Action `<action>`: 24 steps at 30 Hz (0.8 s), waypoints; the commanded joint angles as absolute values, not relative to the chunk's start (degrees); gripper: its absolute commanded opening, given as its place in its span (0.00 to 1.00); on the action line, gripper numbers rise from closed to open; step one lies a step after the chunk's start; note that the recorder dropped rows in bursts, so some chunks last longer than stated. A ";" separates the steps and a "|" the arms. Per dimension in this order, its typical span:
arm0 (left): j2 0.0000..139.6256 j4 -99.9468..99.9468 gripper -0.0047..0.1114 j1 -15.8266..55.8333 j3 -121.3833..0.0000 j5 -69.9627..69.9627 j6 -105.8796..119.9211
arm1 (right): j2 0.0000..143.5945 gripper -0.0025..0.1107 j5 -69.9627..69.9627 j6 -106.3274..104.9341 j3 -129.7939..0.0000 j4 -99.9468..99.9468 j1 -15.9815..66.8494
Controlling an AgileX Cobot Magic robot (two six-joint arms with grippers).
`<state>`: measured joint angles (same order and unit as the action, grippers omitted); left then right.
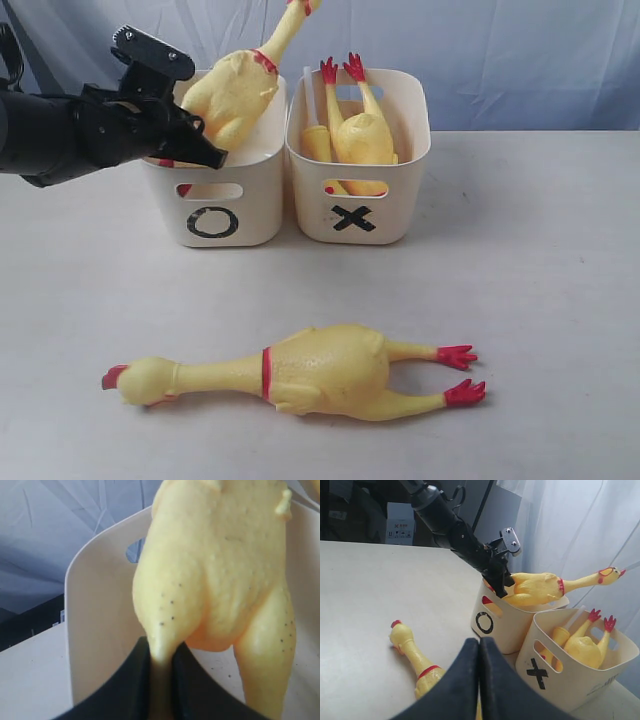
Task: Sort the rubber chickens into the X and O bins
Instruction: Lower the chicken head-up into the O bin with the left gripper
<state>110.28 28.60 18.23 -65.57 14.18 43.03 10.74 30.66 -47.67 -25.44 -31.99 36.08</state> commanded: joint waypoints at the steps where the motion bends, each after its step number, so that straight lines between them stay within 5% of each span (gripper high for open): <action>1: 109.99 28.90 0.04 18.27 -66.08 13.63 42.68 | 10.52 0.02 30.33 -47.71 -25.14 -32.19 35.99; 24: 109.99 29.03 0.14 18.23 -66.08 14.14 42.57 | 10.52 0.02 30.33 -47.71 -25.14 -32.19 35.99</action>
